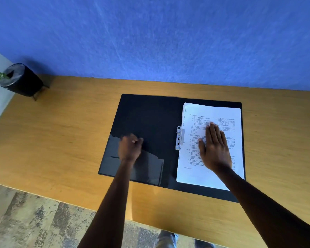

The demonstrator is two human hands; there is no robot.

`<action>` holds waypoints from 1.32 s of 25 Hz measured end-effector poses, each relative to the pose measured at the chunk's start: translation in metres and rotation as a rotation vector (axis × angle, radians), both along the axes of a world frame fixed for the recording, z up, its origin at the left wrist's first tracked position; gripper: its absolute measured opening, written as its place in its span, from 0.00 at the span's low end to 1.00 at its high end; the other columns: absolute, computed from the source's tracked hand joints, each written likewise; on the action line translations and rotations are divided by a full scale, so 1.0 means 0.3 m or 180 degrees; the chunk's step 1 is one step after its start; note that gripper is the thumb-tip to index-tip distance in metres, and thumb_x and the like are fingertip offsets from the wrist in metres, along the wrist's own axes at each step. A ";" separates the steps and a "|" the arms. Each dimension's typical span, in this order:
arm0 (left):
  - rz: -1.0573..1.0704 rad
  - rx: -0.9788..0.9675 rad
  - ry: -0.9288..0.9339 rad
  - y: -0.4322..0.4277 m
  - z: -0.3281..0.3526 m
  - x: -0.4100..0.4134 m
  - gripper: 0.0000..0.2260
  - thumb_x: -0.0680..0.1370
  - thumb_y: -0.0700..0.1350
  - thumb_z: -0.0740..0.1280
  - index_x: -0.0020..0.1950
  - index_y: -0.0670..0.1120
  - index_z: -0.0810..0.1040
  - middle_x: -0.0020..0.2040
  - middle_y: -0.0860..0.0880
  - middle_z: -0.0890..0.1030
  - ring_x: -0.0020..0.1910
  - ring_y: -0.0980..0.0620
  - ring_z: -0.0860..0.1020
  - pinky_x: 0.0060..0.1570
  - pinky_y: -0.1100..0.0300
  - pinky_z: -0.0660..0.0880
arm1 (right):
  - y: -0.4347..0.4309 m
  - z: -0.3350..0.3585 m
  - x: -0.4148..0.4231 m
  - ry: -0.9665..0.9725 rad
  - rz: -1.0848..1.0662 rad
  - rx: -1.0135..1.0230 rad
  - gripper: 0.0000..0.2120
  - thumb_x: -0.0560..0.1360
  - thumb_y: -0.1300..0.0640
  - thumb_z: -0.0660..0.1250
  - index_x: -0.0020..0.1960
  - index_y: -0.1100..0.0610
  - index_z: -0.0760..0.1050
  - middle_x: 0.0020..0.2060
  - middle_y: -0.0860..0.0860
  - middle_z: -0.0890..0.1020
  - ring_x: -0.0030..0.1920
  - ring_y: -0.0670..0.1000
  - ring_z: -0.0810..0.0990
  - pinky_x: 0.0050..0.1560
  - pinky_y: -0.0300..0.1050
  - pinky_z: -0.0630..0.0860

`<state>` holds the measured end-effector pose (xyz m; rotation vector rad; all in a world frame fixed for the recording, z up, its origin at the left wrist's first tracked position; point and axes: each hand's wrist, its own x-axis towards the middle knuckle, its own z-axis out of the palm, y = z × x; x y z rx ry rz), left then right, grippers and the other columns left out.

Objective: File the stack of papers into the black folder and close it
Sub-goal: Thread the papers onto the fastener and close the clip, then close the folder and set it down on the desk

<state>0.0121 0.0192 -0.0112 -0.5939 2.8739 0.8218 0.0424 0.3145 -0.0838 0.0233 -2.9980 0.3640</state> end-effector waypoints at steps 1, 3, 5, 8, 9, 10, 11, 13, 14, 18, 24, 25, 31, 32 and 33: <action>0.0338 -0.0407 0.0035 -0.071 -0.001 0.015 0.13 0.77 0.48 0.67 0.53 0.39 0.79 0.53 0.39 0.79 0.54 0.40 0.77 0.50 0.49 0.74 | -0.001 -0.001 0.000 0.0010 0.0009 0.0006 0.30 0.84 0.48 0.52 0.78 0.66 0.56 0.78 0.62 0.58 0.80 0.60 0.54 0.78 0.57 0.57; 0.0826 -0.0962 -0.0287 -0.179 0.000 0.045 0.19 0.78 0.50 0.64 0.61 0.36 0.74 0.60 0.35 0.73 0.60 0.35 0.72 0.57 0.43 0.70 | -0.002 -0.001 0.001 0.0033 0.0011 0.0002 0.30 0.83 0.48 0.52 0.78 0.66 0.56 0.78 0.62 0.58 0.79 0.60 0.55 0.78 0.57 0.57; 0.0808 -0.1159 -0.0551 -0.228 -0.007 0.064 0.23 0.80 0.53 0.61 0.62 0.35 0.74 0.62 0.35 0.72 0.61 0.34 0.70 0.59 0.41 0.68 | -0.003 0.000 0.001 0.0051 0.0030 0.0005 0.30 0.83 0.48 0.52 0.78 0.67 0.56 0.78 0.63 0.59 0.79 0.61 0.56 0.78 0.58 0.57; 0.0565 -0.1267 -0.0558 -0.234 -0.017 0.050 0.24 0.82 0.55 0.56 0.61 0.35 0.75 0.61 0.35 0.74 0.61 0.35 0.72 0.58 0.41 0.68 | -0.003 0.000 0.000 0.0071 0.0036 -0.0005 0.30 0.83 0.49 0.53 0.77 0.67 0.57 0.78 0.63 0.59 0.79 0.61 0.57 0.77 0.58 0.58; 0.0564 -0.1221 -0.0558 -0.232 -0.012 0.041 0.24 0.82 0.55 0.55 0.61 0.35 0.75 0.61 0.35 0.74 0.61 0.35 0.73 0.58 0.41 0.69 | -0.003 -0.001 -0.001 0.0079 0.0029 -0.0014 0.30 0.83 0.49 0.53 0.77 0.67 0.57 0.77 0.63 0.60 0.79 0.61 0.57 0.77 0.58 0.58; 0.0572 -0.1177 -0.0570 -0.232 -0.009 0.034 0.23 0.82 0.54 0.55 0.62 0.35 0.75 0.61 0.35 0.74 0.61 0.35 0.73 0.59 0.40 0.69 | -0.003 -0.003 0.000 0.0083 0.0029 -0.0017 0.30 0.83 0.49 0.53 0.77 0.68 0.58 0.77 0.63 0.60 0.79 0.61 0.58 0.77 0.58 0.58; 0.0598 -0.1112 -0.0599 -0.233 -0.007 0.028 0.23 0.82 0.54 0.55 0.63 0.35 0.74 0.62 0.35 0.74 0.61 0.35 0.73 0.59 0.40 0.68 | -0.003 -0.004 0.001 0.0088 0.0033 -0.0010 0.30 0.83 0.49 0.53 0.77 0.68 0.58 0.77 0.64 0.61 0.78 0.61 0.58 0.77 0.58 0.58; 0.0693 -0.0969 -0.0612 -0.239 -0.003 0.018 0.23 0.82 0.54 0.56 0.63 0.35 0.73 0.62 0.35 0.74 0.62 0.35 0.72 0.59 0.39 0.68 | -0.003 -0.007 0.000 0.0112 0.0034 0.0009 0.30 0.83 0.49 0.54 0.77 0.68 0.59 0.77 0.64 0.61 0.78 0.61 0.58 0.77 0.58 0.58; 0.0766 -0.0863 -0.0596 -0.249 -0.004 0.015 0.23 0.82 0.54 0.57 0.64 0.34 0.72 0.63 0.35 0.74 0.63 0.34 0.72 0.60 0.39 0.67 | -0.002 -0.008 -0.002 0.0119 0.0032 0.0011 0.30 0.83 0.49 0.53 0.77 0.68 0.59 0.77 0.63 0.61 0.78 0.61 0.58 0.77 0.58 0.58; 0.1104 -0.0195 -0.0579 -0.315 -0.007 -0.006 0.26 0.80 0.58 0.60 0.62 0.34 0.74 0.62 0.35 0.77 0.62 0.33 0.73 0.61 0.41 0.68 | -0.001 -0.017 -0.003 0.0148 0.0042 0.0058 0.30 0.83 0.48 0.53 0.77 0.67 0.58 0.77 0.63 0.60 0.79 0.61 0.58 0.77 0.58 0.58; 0.1019 0.0815 -0.0176 -0.391 0.096 -0.012 0.18 0.77 0.51 0.68 0.45 0.34 0.78 0.42 0.41 0.79 0.45 0.43 0.75 0.41 0.53 0.67 | 0.007 -0.017 -0.007 0.0127 0.0073 0.0041 0.30 0.83 0.48 0.53 0.77 0.67 0.58 0.78 0.63 0.60 0.79 0.61 0.57 0.77 0.58 0.58; 0.1012 0.1143 -0.0081 -0.394 0.134 -0.007 0.16 0.77 0.50 0.69 0.45 0.35 0.78 0.41 0.43 0.78 0.44 0.44 0.76 0.41 0.54 0.67 | 0.008 -0.019 -0.007 0.0104 0.0085 0.0034 0.30 0.83 0.47 0.52 0.77 0.67 0.58 0.78 0.63 0.60 0.79 0.61 0.57 0.77 0.58 0.59; -0.0322 0.3093 -0.0147 -0.343 0.421 0.067 0.19 0.77 0.55 0.66 0.60 0.41 0.79 0.51 0.48 0.82 0.46 0.51 0.79 0.40 0.56 0.72 | 0.013 0.031 -0.028 -0.0264 0.0045 -0.0229 0.38 0.81 0.37 0.42 0.76 0.65 0.63 0.77 0.61 0.62 0.78 0.61 0.58 0.77 0.56 0.57; -0.0523 0.3307 -0.0150 -0.323 0.452 0.072 0.24 0.76 0.58 0.66 0.63 0.41 0.78 0.54 0.47 0.82 0.48 0.51 0.79 0.41 0.56 0.74 | 0.009 0.051 -0.030 -0.0271 -0.0003 -0.0339 0.38 0.80 0.37 0.43 0.75 0.64 0.65 0.77 0.61 0.63 0.78 0.60 0.58 0.76 0.56 0.56; -0.0651 0.3465 -0.0159 -0.300 0.471 0.075 0.27 0.75 0.61 0.66 0.64 0.42 0.77 0.56 0.45 0.81 0.49 0.49 0.79 0.43 0.55 0.77 | 0.000 0.078 -0.026 -0.0237 -0.0057 -0.0484 0.36 0.80 0.37 0.45 0.74 0.63 0.67 0.76 0.60 0.65 0.78 0.60 0.59 0.76 0.56 0.57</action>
